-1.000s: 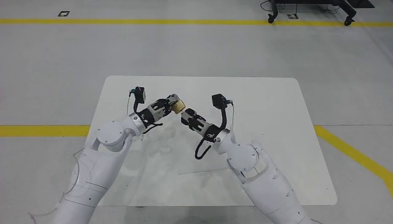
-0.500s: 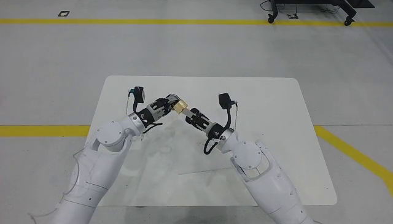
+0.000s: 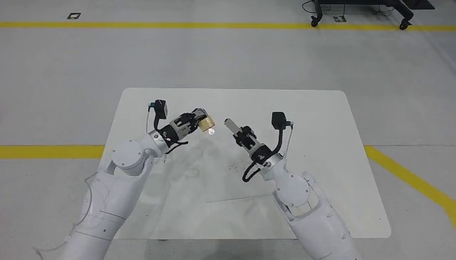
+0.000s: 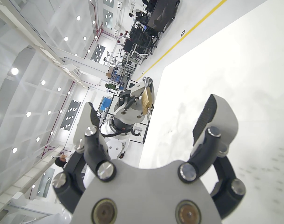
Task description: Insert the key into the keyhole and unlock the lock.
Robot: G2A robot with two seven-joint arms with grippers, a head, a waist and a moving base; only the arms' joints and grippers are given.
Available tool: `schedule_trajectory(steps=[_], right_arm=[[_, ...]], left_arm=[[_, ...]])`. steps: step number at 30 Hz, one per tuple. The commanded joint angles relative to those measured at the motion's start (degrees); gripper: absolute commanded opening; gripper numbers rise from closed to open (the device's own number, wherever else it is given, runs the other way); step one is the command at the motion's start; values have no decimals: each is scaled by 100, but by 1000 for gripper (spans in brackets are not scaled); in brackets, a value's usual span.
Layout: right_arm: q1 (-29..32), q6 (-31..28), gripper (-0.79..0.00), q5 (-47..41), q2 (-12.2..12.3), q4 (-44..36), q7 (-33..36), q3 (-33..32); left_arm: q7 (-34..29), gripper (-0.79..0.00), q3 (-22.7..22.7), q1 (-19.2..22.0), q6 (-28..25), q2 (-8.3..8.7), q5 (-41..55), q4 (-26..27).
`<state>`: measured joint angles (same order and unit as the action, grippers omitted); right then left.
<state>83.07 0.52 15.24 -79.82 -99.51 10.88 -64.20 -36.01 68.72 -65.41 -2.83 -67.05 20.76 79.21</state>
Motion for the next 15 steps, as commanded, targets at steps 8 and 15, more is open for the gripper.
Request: schedule_trajectory(steps=[8,15], right_arm=[[-8,50,0,198,8,26,-89,-21],[49,504,0,1465,15,-114,-668,183]], left_arm=[[-417,-785,0,-85,-558,1,34,153],[-1001,-785,56,-169,-1016,36,50,163]])
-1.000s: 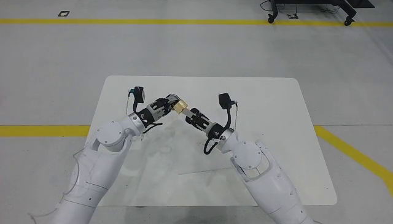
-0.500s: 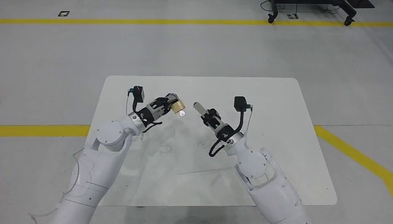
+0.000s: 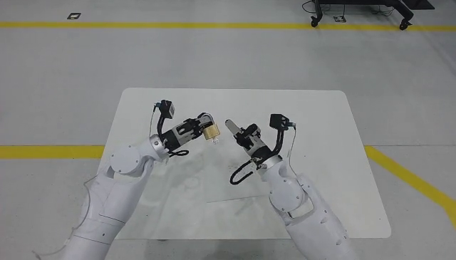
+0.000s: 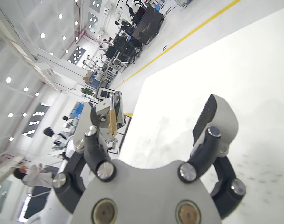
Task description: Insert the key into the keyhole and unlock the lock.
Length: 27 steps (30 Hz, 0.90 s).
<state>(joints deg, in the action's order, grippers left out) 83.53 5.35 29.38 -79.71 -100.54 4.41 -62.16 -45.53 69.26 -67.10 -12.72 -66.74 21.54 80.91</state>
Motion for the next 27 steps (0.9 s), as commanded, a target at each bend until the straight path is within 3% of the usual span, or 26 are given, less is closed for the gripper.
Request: schedule_trajectory(steps=[1,6,17,27], right_arm=[[18,48,0,125,8,-41,-52,-34],[77,140,0,610,42,-116,-49,-95],[-196,477,0,1311,47,179,828,199],[-147,-176,0,889,80,52,1186,83]], left_arm=[[-100,-785,-6,-3,-53,6,-36,-3],[-283,-785,-33,9,-113,14,-85,-12],[-603,-785,-82,18,-247,35,-199,-7],[-606,-785,-163,70,-129,46,-448,-24]])
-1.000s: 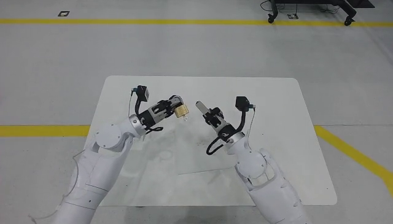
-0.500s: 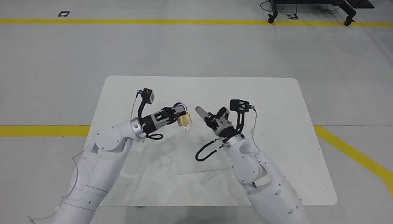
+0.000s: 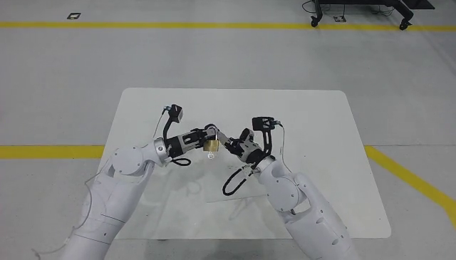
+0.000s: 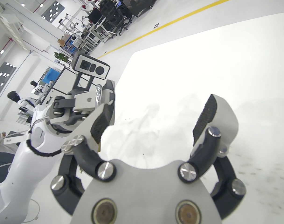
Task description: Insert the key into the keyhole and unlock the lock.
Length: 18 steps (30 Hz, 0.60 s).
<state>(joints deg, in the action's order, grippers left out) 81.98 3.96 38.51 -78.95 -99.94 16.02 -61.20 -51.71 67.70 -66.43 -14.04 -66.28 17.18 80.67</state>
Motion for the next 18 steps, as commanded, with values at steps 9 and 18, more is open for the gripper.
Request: schedule_trajectory(steps=[9,18], right_arm=[[92,-150,0,-130,25,-85,-6,-95],[186,-535,-268,-556,21,-30,7,-16]], left_arm=[[647,-785,-36,34,301,-15,-297,-55],[968,-785,-70,89,578,-53,-167,-69]])
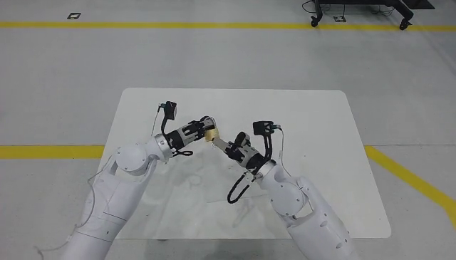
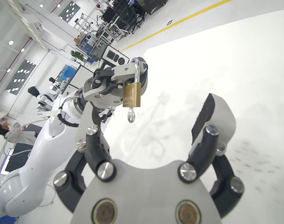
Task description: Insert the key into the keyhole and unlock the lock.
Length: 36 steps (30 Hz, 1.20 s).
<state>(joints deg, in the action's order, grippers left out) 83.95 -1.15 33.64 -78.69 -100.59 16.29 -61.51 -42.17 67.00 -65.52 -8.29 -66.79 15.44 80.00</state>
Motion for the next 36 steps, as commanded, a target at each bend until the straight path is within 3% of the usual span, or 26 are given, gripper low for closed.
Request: schedule_trajectory(steps=[1,4,6,8,11,20,22,24,25,28,31,36], right_arm=[[-26,-39,-289,-89,-12,71,-72,40],[-40,-38,-394,-42,-36,147,-381,122],[-4,47,-360,40,-54,146,-798,130],[30,119,0,79,-61,127,-999,115],[30,119,0,79,-61,127,-999,115],[27,71,0,157,-57,121,-987,140],[-52,-189,0,1290,-8,101,-1040,287],[-38,40,-18,3024,41,55,-1503,471],[-3,221,-114,3924,60,43,-1743,621],[46,578,-68,5946,102,181,-2125,1019],[10,671,-139,7094,118,348,-2174,1281],[-91,753,-243,7986,108,518,-1996,1485]], left_arm=[[29,-785,2,-1,5,-4,19,-2],[132,-785,31,0,78,-8,61,-29],[314,-785,47,11,213,-16,65,-49],[370,-785,44,19,260,-24,88,-41],[673,-785,77,2,264,-39,96,-37],[793,-785,65,-55,316,-48,106,25],[883,-785,89,-64,464,-50,125,38],[917,-785,105,-50,685,-57,220,27],[945,-785,115,-32,757,-59,224,24],[995,-785,85,0,913,-69,190,19],[1055,-785,54,2,920,-84,181,24],[1110,-785,44,-6,939,-96,151,34]])
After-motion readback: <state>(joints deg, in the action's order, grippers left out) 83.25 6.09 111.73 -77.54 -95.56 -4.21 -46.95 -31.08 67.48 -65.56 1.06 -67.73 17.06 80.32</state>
